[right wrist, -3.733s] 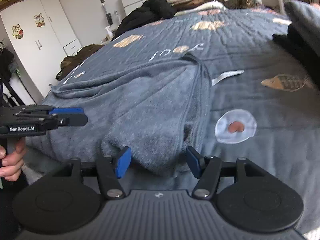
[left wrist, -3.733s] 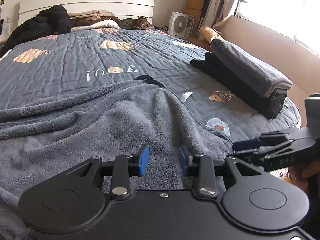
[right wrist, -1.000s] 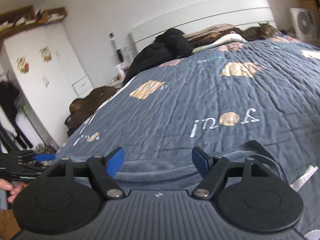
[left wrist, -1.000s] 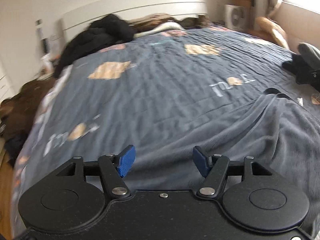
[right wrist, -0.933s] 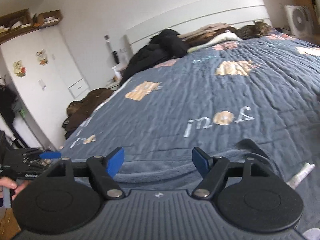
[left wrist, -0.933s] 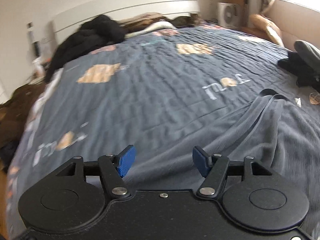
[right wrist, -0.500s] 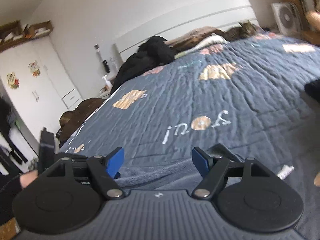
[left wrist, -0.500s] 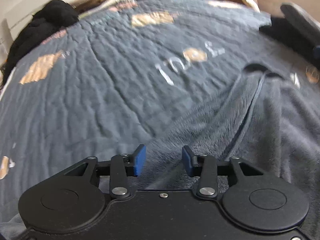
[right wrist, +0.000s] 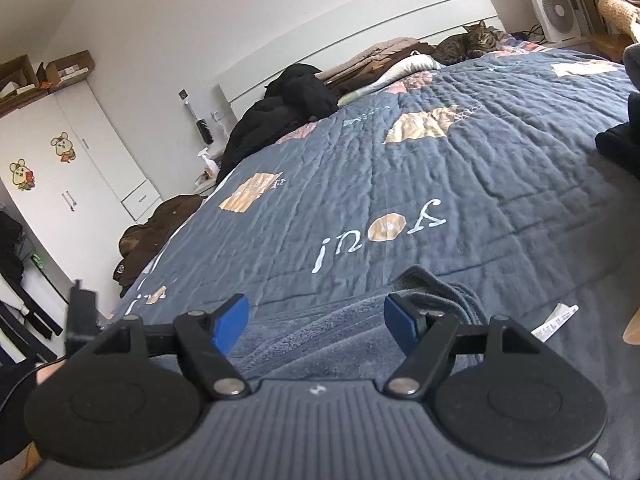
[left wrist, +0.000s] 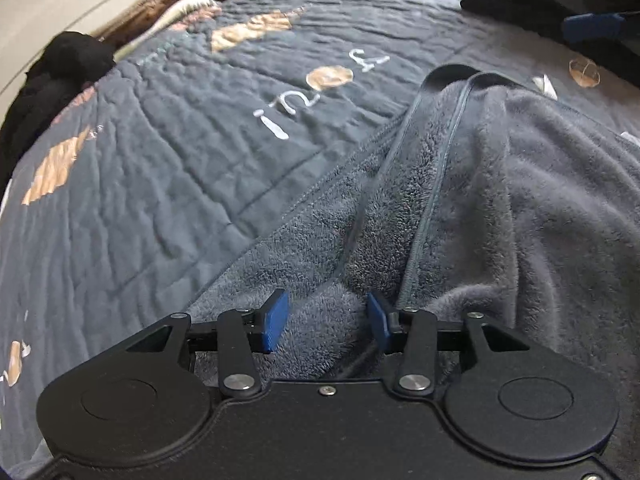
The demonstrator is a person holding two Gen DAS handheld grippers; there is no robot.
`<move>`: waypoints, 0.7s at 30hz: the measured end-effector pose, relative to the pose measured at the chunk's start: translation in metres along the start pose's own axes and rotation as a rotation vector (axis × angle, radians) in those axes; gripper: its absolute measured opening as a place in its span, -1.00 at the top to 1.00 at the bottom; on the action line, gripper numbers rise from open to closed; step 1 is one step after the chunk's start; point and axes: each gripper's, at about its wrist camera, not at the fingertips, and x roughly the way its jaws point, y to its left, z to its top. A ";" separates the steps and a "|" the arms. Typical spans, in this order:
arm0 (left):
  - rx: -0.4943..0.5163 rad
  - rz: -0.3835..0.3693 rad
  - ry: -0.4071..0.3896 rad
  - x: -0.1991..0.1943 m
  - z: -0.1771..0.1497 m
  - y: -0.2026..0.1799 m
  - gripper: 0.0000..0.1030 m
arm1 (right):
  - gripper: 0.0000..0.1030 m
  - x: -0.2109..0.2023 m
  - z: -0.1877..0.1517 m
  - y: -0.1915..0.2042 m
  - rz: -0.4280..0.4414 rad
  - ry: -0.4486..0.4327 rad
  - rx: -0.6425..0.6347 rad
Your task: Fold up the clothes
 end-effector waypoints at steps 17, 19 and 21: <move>0.088 0.169 -0.059 0.011 0.035 0.018 0.85 | -0.44 0.004 -0.001 0.004 0.003 0.006 -0.006; 0.116 0.179 0.006 0.019 0.037 0.015 0.85 | -0.44 0.005 -0.003 0.005 0.003 0.014 -0.018; 0.082 0.100 0.019 0.010 0.036 0.026 0.72 | -0.44 0.005 -0.004 0.005 0.002 0.020 -0.025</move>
